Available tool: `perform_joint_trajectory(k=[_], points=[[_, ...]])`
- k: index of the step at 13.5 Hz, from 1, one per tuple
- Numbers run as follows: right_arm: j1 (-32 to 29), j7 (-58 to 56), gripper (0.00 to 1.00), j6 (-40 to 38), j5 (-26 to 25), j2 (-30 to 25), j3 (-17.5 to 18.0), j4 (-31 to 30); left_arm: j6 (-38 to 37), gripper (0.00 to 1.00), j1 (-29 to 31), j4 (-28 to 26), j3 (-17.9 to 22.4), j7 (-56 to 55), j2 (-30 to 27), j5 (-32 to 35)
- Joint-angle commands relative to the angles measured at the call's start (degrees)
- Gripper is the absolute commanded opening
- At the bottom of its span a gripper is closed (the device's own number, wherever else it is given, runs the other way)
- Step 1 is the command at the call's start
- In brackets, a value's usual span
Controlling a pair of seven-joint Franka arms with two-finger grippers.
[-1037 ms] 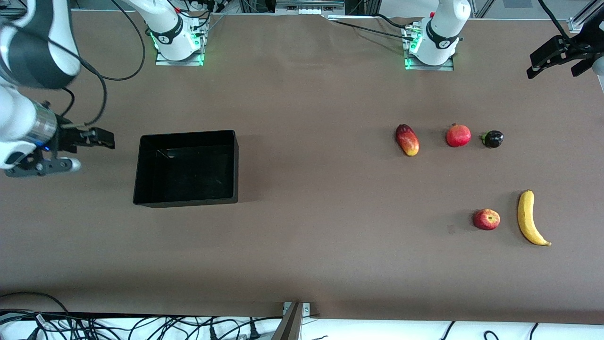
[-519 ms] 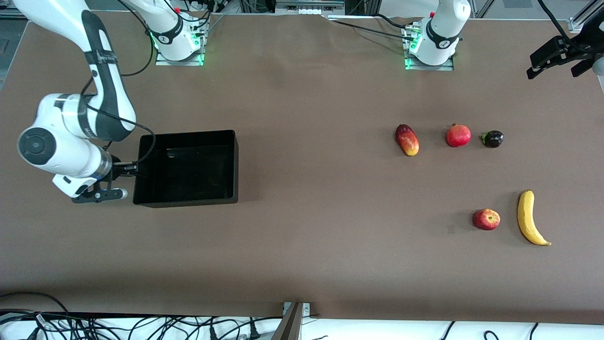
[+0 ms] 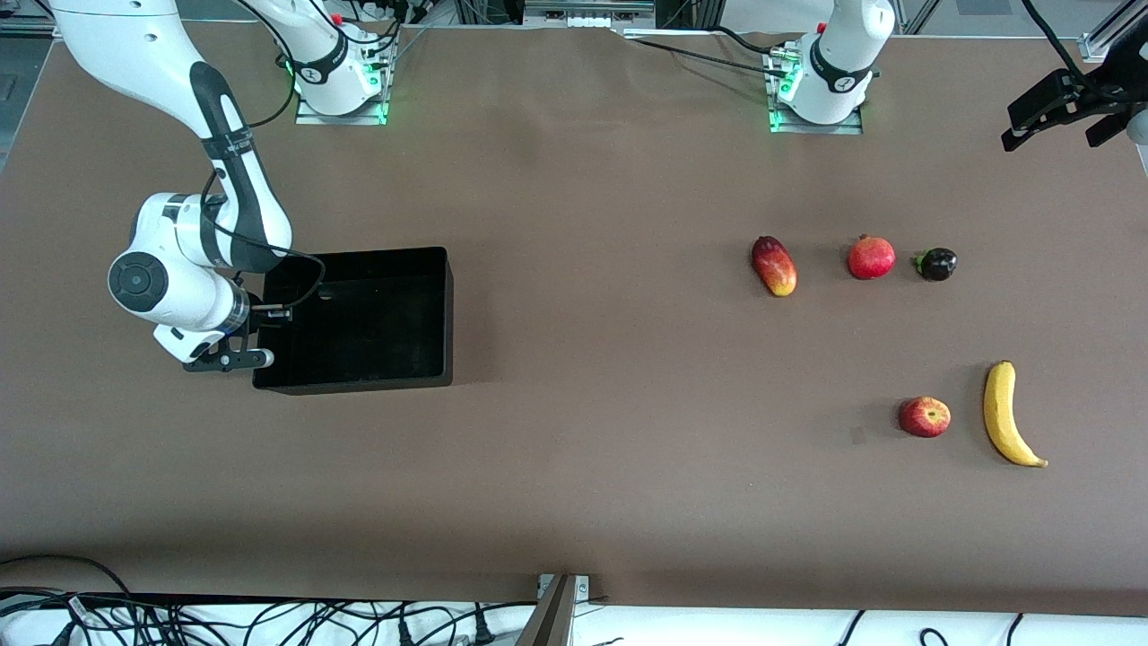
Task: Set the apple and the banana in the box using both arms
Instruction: 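Push the black box with the right gripper toward the fruit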
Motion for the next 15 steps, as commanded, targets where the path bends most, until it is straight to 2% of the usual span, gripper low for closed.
perform_joint_trajectory(k=[1, 4, 6, 9, 12, 15], points=[[-0.31, -1.11, 0.00, 0.30, 1.72, -1.03, 0.15, -0.98, 1.22, 1.00, 0.70, -0.90, -0.36, -0.34, -0.35, -1.27], [0.39, -1.46, 0.00, -0.23, 4.10, -1.64, 0.33, 0.51, 1.65, 1.00, 0.70, -0.99, -0.36, -0.25, 0.17, -1.27], [0.40, -2.51, 0.00, -0.49, 4.10, -2.61, 2.86, 2.44, 2.79, 1.00, 0.70, -1.08, -0.36, -0.25, 0.70, -1.27], [2.05, -0.77, 0.00, -7.41, 5.06, -2.00, 8.22, 11.38, 3.32, 1.00, 0.79, -1.08, -0.27, -0.25, 1.06, -1.27], [10.82, 13.16, 0.00, -12.26, 5.68, 4.22, 9.82, 22.98, 6.04, 1.00, 1.40, -1.08, -0.10, -0.16, 2.98, -1.01], [19.61, 28.11, 0.00, -13.50, 7.17, 12.65, 10.08, 33.53, 12.70, 1.00, 3.06, -1.08, 0.34, 1.07, 8.51, -0.48]])
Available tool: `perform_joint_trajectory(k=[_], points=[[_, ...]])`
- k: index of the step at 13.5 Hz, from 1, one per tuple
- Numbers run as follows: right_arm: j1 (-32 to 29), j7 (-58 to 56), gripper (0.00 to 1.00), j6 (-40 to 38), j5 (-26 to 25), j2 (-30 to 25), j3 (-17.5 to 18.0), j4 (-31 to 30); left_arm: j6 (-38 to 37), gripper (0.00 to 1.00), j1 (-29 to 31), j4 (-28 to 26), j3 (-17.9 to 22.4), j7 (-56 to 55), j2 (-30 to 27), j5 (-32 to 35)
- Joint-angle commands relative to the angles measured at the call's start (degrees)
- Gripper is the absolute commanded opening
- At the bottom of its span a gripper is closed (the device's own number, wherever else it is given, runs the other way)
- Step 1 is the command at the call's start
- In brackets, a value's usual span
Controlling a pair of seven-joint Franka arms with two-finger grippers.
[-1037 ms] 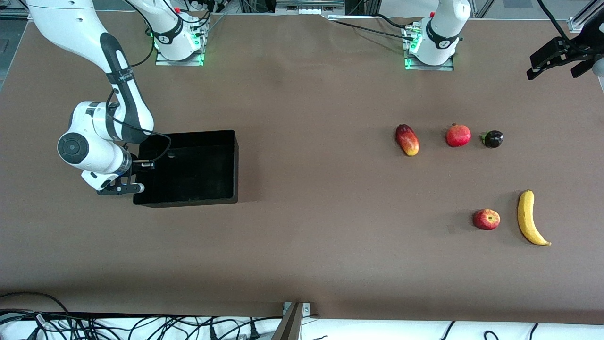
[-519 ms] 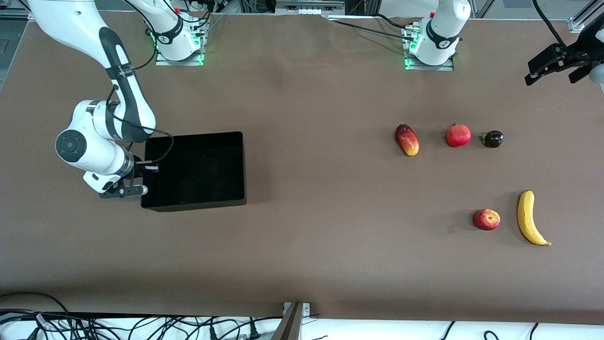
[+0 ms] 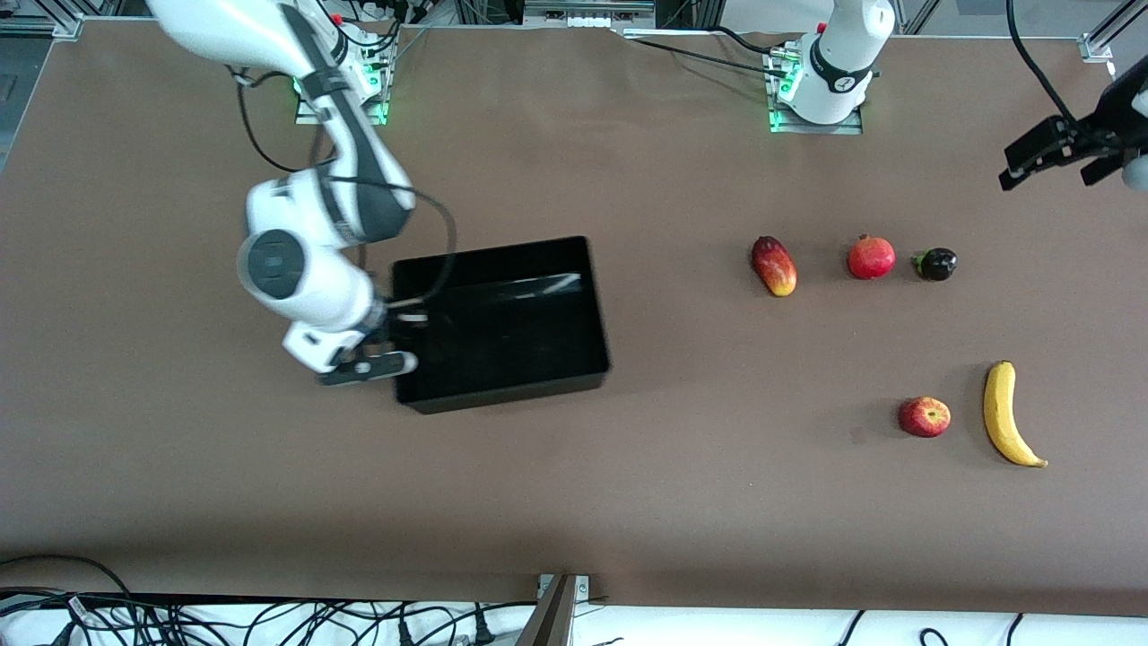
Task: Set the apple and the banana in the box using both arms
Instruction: 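Push the black box with the right gripper toward the fruit, then withdraw the right gripper while the left gripper reaches the red apple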
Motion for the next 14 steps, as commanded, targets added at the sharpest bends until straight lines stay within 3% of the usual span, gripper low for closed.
perform_joint_trajectory(k=[1, 5, 13, 14], points=[[6.38, 10.62, 0.00, -1.79, 3.34, 9.83, -0.45, 12.19, 6.75, 1.00, 2.48, 0.10, 0.12, 1.37, 5.58, -0.48], [12.46, 20.39, 0.00, -1.88, 4.40, 17.75, -0.02, 22.05, 14.49, 1.00, 3.80, 0.10, 0.21, 1.91, 11.21, -0.30], [15.72, 23.22, 0.00, 4.71, 5.28, 21.71, 0.42, 22.51, 36.63, 1.00, 4.42, 0.54, 0.21, 1.82, 28.69, -0.39], [15.63, 23.14, 0.23, 4.89, 5.28, 21.72, 0.42, 22.50, 38.40, 1.00, 4.42, 0.98, 0.21, 1.82, 31.24, -0.48]])
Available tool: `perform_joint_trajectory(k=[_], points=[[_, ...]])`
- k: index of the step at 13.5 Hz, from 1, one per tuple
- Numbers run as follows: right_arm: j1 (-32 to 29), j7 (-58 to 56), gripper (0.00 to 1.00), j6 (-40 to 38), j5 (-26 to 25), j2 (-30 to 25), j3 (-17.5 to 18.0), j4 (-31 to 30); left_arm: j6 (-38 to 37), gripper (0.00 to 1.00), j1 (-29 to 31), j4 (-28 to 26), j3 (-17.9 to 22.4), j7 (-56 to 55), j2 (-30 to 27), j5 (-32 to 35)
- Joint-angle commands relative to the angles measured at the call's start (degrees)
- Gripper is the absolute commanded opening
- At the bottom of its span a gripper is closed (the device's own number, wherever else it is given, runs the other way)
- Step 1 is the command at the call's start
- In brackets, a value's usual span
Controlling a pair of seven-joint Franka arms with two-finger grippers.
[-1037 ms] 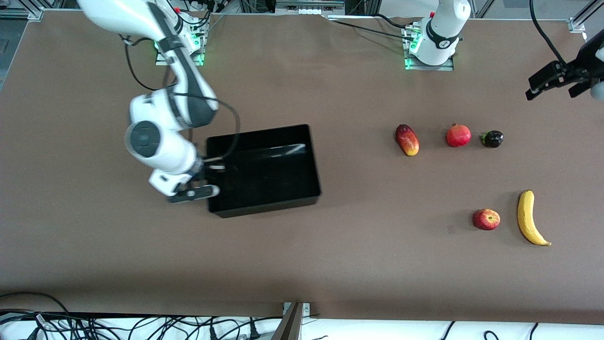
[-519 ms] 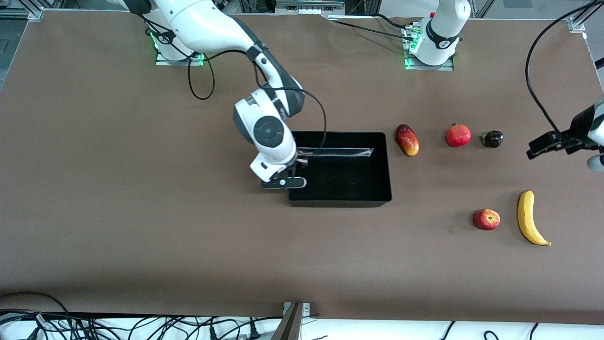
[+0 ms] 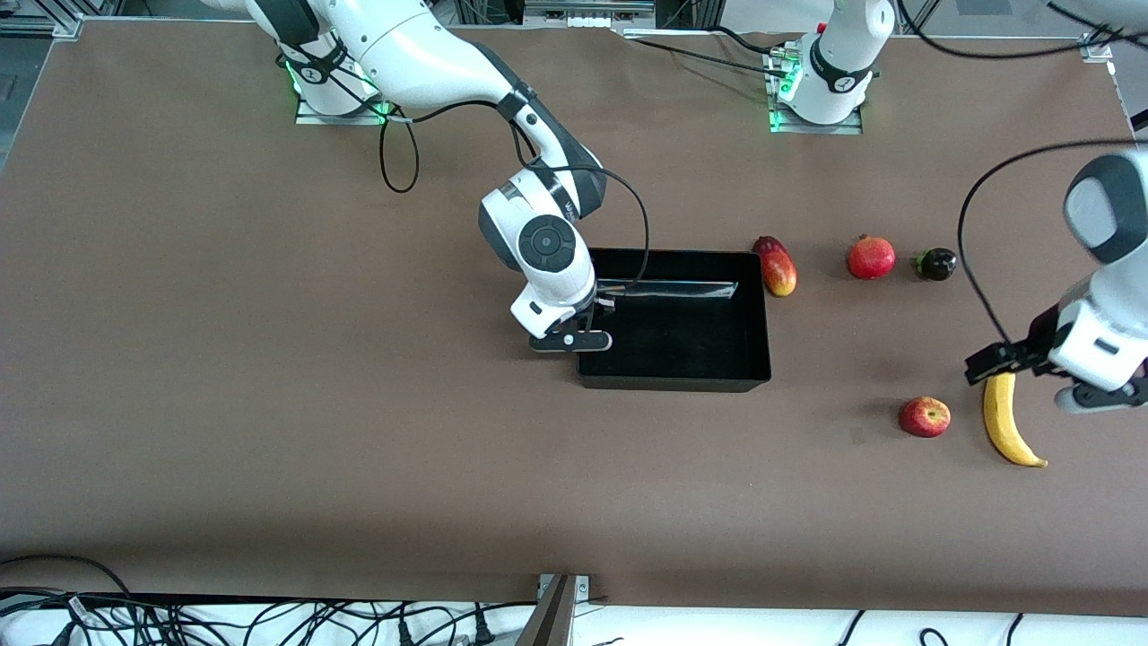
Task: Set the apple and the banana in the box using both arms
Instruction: 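Withdraw the right gripper while the left gripper reaches the red apple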
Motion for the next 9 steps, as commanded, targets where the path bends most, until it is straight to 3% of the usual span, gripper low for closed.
perform_joint_trajectory(k=[1, 5, 9], points=[[0.06, 0.39, 0.99, 1.52, 1.03, 1.28, 0.06, 1.62, 4.41, 1.00, 0.30, 1.99, 0.00, 1.23, 7.09, -0.74], [-1.34, -0.13, 1.00, -0.31, 0.59, -2.04, -0.64, 1.80, 11.89, 1.00, 0.30, 1.90, 0.09, 1.23, 15.53, -0.22], [-10.99, -2.49, 1.00, -9.26, 1.11, -12.05, -1.52, 1.53, 19.35, 1.00, 1.09, 1.82, 0.09, 1.23, 20.72, 2.24]])
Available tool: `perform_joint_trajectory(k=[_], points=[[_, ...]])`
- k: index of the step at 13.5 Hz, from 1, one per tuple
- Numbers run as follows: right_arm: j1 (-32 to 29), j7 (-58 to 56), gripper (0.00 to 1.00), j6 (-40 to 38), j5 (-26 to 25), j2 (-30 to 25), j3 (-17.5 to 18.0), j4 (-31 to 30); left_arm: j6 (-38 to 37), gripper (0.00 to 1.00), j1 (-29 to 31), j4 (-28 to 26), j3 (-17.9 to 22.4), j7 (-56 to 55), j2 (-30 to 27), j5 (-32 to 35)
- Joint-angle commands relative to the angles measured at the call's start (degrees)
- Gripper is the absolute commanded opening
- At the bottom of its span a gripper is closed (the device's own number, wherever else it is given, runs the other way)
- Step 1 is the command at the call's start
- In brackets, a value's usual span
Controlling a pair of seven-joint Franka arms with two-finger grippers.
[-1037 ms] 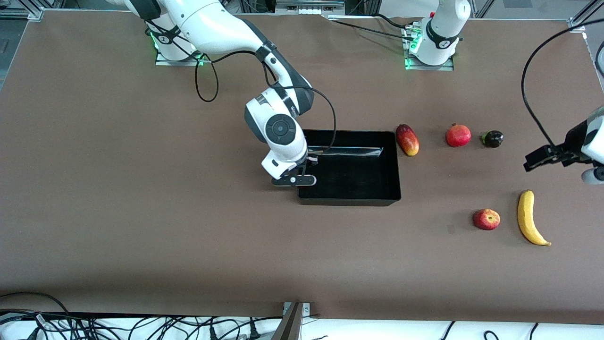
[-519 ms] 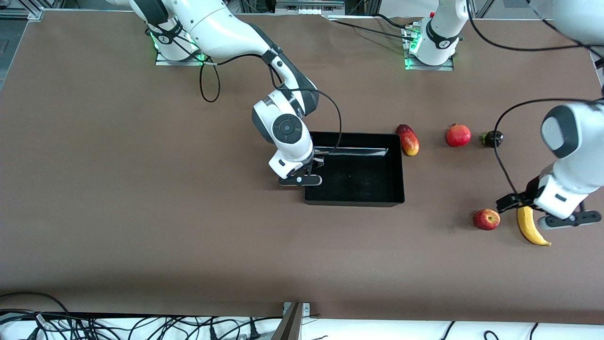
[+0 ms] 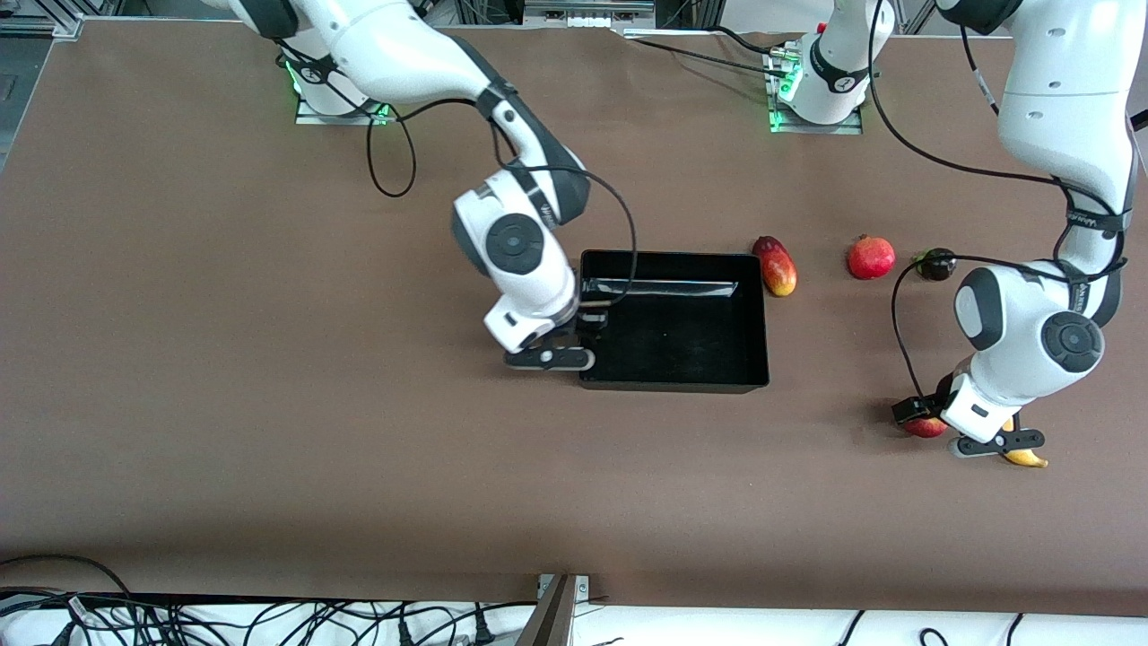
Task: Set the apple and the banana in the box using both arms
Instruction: 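Withdraw the right gripper while the left gripper reaches the red apple, then grasp the red apple beside the banana with the left gripper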
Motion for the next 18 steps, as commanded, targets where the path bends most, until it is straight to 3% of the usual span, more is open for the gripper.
perform_joint_trajectory(k=[1, 3, 5, 6, 7, 9, 10, 11, 13, 15, 17, 18], points=[[-8.51, -6.38, 1.00, -10.36, 1.35, -8.69, 0.87, -1.72, 2.91, 1.00, 1.07, 1.62, -0.14, 1.18, 2.69, 1.23], [-12.48, -12.11, 1.00, -18.28, 1.35, -13.87, 0.61, -2.51, 3.00, 1.00, 1.08, 1.62, -0.14, 1.18, 2.78, 1.14], [-14.43, -17.63, 1.00, -21.47, 1.17, -21.77, -2.27, -8.19, 3.44, 1.00, 1.08, 1.62, -0.14, 1.09, 3.22, 1.14], [-14.43, -22.37, 1.00, -22.35, 1.17, -25.99, -5.17, -11.97, 4.57, 0.78, 1.08, 1.54, -0.14, 0.83, 3.57, 1.14], [-14.43, -25.81, 1.00, -23.32, 1.17, -29.77, -7.46, -15.31, 5.46, 0.65, 1.08, 1.54, -0.14, 0.31, 3.92, 1.14], [-14.34, -27.16, 1.00, -24.81, 0.30, -36.11, -10.63, -20.68, 8.26, 0.59, 1.08, 1.36, -0.14, -0.31, 5.15, 1.14], [-14.69, -27.77, 1.00, -25.43, -0.84, -38.49, -11.08, -22.97, 9.32, 0.36, 1.16, 1.10, -0.14, -0.57, 5.42, 1.14], [-15.74, -27.86, 1.00, -25.70, -3.72, -40.86, -10.56, -24.73, 9.33, 0.01, 1.16, 0.92, -0.14, -0.58, 5.33, 1.14], [-19.15, -28.04, 1.00, -27.36, -7.08, -43.42, -7.41, -25.89, 9.16, 0.00, 1.34, 0.75, -0.22, -0.58, 5.07, 1.14], [-23.90, -28.13, 1.00, -29.21, -10.67, -44.22, -1.62, -25.81, 6.36, 0.00, 0.99, -0.21, -0.66, -2.14, 2.28, 1.14], [-29.08, -28.13, 1.00, -29.39, -12.27, -44.84, 3.75, -25.81, -2.31, 0.00, -1.72, -1.45, -1.36, -8.54, -4.39, 1.14], [-29.80, -28.13, 1.00, -29.39, -12.45, -45.01, 4.64, -25.81, -7.67, 0.00, -3.91, -0.93, -2.24, -13.88, -7.47, 1.14]])
